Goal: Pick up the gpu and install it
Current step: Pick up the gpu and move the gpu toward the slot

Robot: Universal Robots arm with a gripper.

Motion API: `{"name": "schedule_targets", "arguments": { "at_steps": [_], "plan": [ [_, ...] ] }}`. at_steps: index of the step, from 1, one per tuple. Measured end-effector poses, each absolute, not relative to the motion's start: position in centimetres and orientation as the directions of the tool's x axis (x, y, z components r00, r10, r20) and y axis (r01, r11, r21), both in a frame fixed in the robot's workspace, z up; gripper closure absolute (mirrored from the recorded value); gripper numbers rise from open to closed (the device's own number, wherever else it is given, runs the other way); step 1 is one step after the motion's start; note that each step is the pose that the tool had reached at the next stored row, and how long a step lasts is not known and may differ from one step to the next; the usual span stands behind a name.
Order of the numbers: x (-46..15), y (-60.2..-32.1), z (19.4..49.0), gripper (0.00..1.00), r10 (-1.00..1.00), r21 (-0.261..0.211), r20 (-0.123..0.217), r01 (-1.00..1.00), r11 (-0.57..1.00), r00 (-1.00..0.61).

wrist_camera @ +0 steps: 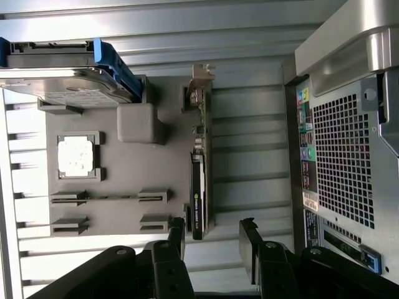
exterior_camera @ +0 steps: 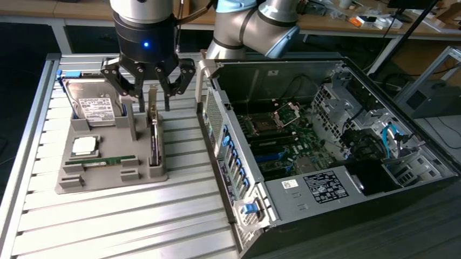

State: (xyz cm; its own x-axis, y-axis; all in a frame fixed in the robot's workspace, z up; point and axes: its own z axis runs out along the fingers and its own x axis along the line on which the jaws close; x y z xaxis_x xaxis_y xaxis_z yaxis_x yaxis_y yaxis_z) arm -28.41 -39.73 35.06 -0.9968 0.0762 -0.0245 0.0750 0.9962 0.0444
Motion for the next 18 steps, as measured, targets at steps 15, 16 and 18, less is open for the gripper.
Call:
{"name": "schedule_targets", "arguments": {
  "at_steps": [15, 16, 18],
  "plan": [
    [-28.41, -39.73, 34.29, 0.52, 0.076, 0.044, -0.024, 0.075, 0.996, -0.997],
    [-28.41, -39.73, 34.22, 0.52, 0.076, 0.044, -0.024, 0.075, 0.996, -0.997],
    [-28.41, -39.73, 34.09, 0.52, 0.076, 0.044, -0.025, 0.075, 0.996, -0.997]
  ]
}}
